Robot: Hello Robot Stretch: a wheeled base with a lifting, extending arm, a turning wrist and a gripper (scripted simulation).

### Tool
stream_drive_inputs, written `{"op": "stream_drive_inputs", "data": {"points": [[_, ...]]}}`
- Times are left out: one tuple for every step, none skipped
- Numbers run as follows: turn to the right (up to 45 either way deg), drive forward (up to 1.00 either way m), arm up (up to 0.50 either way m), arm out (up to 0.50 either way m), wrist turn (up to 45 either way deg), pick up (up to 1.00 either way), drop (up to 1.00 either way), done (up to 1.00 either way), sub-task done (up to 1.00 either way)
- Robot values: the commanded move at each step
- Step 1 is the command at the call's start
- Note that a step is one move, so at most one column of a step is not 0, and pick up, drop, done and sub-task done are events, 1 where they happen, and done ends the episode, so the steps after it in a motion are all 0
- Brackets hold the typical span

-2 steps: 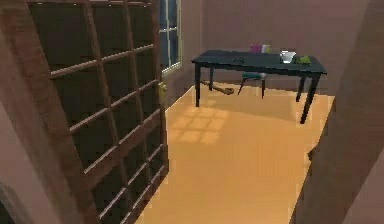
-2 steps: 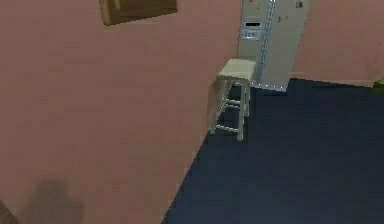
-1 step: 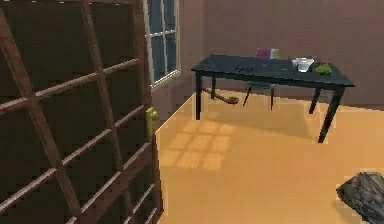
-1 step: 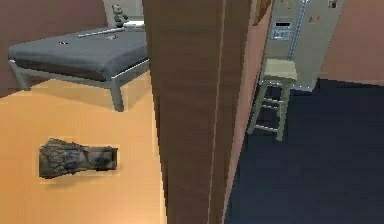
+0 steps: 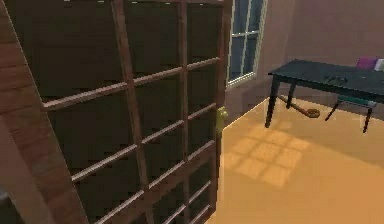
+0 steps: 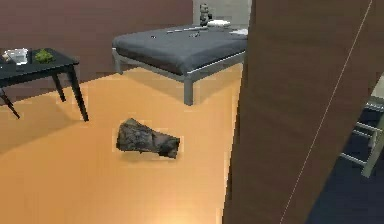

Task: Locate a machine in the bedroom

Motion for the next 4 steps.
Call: {"op": "stream_drive_inputs", "data": {"points": [[0.0,0.20,0.00,0.00,0.0,0.00,0.00,0.00,0.00],[45.0,0.00,0.00,0.00,0.0,0.00,0.00,0.00,0.00],[21.0,0.00,0.00,0.00,0.0,0.00,0.00,0.00,0.00],[0.0,0.30,0.00,0.00,0.0,0.00,0.00,0.00,0.00]]}}
